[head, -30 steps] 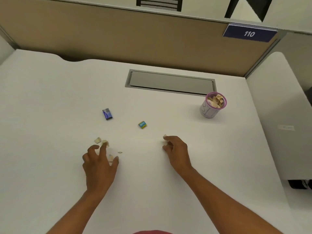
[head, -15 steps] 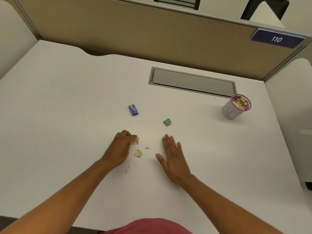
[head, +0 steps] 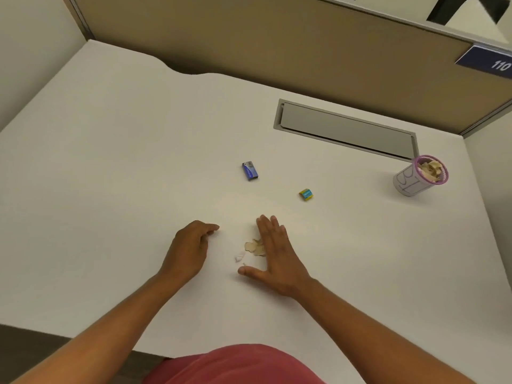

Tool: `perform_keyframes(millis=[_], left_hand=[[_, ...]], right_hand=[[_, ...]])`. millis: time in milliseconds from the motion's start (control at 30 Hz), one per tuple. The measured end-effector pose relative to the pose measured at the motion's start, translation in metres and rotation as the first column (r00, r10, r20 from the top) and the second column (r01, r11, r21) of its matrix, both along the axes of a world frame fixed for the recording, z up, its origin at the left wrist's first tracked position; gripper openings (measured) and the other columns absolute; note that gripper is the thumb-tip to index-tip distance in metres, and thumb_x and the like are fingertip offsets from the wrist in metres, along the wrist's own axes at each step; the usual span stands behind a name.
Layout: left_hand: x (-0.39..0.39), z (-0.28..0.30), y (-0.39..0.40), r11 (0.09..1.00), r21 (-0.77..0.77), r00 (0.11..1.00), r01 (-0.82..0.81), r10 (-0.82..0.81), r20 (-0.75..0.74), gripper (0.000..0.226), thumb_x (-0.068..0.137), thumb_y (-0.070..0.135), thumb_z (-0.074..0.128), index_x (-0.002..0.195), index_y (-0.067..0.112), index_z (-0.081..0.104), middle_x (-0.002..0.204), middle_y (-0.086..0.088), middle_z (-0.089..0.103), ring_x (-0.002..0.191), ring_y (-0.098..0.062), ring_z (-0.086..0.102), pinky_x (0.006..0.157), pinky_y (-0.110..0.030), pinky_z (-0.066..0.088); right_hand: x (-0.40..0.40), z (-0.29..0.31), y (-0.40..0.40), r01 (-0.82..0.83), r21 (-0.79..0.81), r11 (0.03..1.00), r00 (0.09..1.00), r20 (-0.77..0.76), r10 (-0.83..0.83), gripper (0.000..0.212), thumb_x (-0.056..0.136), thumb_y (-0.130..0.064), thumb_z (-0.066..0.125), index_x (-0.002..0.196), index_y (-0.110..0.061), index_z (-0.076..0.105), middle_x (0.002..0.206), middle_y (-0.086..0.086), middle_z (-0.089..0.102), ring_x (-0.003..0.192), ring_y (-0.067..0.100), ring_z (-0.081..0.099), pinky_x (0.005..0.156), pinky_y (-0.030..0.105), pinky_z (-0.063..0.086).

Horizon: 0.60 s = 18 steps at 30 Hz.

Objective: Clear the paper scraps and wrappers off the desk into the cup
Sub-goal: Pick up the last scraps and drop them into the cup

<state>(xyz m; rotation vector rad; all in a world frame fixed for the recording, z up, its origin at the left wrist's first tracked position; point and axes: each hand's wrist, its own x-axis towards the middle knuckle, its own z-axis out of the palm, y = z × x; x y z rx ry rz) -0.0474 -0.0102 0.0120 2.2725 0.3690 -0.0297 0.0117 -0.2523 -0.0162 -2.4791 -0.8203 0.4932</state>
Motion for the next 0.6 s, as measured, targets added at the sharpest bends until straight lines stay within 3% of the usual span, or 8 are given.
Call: perform_keyframes(millis=[67,133,233,300,400,500,600], left_hand=[[-0.004,-0.001,0.004,1.0,-0.018,1.0,0.01,-0.01,-0.002,0.039,0.098,-0.009,0.048,0.123,0.008,0.072,0.115,-0.006,0.072,0.105,-0.02,0.068,0.099,-0.028,0.051],[-0.005,-0.003,0.007,0.999,-0.046,1.0,0.017,-0.017,-0.001,0.039,0.098,-0.01,0.049,0.124,0.009,0.072,0.114,-0.006,0.071,0.104,-0.018,0.067,0.098,-0.027,0.051],[-0.005,-0.009,0.01,0.997,-0.07,1.0,0.029,-0.028,0.008,0.038,0.098,-0.007,0.051,0.124,0.012,0.072,0.113,-0.002,0.071,0.105,-0.016,0.066,0.097,-0.025,0.05],[-0.007,-0.016,0.011,0.997,0.004,0.995,0.073,-0.073,0.069,0.032,0.099,0.0,0.054,0.122,0.014,0.072,0.112,0.001,0.071,0.106,-0.017,0.062,0.096,-0.033,0.053],[-0.014,-0.032,0.012,0.932,0.32,0.957,0.171,-0.234,0.169,0.028,0.1,0.021,0.055,0.123,0.016,0.071,0.126,-0.002,0.068,0.123,-0.026,0.057,0.104,-0.045,0.048],[-0.02,-0.047,0.014,0.834,0.486,0.947,0.261,-0.319,0.039,0.052,0.101,0.048,0.047,0.148,0.024,0.053,0.161,-0.005,0.044,0.152,-0.033,0.035,0.123,-0.058,0.026],[-0.025,-0.059,0.015,0.772,0.537,0.931,0.34,-0.359,-0.073,0.068,0.103,0.064,0.03,0.162,0.032,0.026,0.173,-0.001,0.017,0.161,-0.03,0.011,0.127,-0.06,0.012]], right_hand=[[-0.008,-0.002,0.014,-0.063,-0.017,0.998,0.998,0.02,0.063,0.111,0.087,-0.077,0.054,0.164,-0.021,-0.003,0.173,-0.006,-0.009,0.157,0.011,-0.018,0.128,0.034,-0.008],[-0.017,-0.003,0.023,-0.098,-0.032,0.995,0.994,0.043,0.1,0.093,0.093,-0.068,0.053,0.164,-0.022,0.013,0.173,-0.004,0.0,0.158,0.01,-0.011,0.13,0.035,-0.001],[-0.026,-0.001,0.028,-0.064,0.004,0.998,0.996,0.07,0.064,0.058,0.102,-0.049,0.053,0.153,-0.022,0.045,0.169,-0.004,0.024,0.158,0.008,0.008,0.127,0.036,0.023],[-0.026,0.005,0.024,-0.004,0.044,0.999,0.997,0.076,0.001,0.048,0.102,-0.042,0.057,0.146,-0.022,0.053,0.164,-0.004,0.035,0.155,0.009,0.022,0.12,0.036,0.037],[-0.022,0.016,0.015,0.104,0.05,0.993,0.986,0.127,-0.109,0.071,0.088,-0.045,0.074,0.15,-0.025,0.046,0.158,-0.005,0.039,0.146,0.012,0.033,0.116,0.029,0.038],[-0.024,0.02,0.006,0.248,-0.081,0.965,0.967,0.086,-0.241,0.1,0.072,-0.048,0.086,0.154,-0.026,0.035,0.153,-0.009,0.034,0.133,0.014,0.031,0.103,0.022,0.034],[-0.031,0.017,0.008,0.348,-0.103,0.932,0.933,-0.057,-0.355,0.091,0.076,-0.035,0.087,0.152,-0.023,0.039,0.149,-0.007,0.036,0.132,0.015,0.037,0.098,0.02,0.034]])
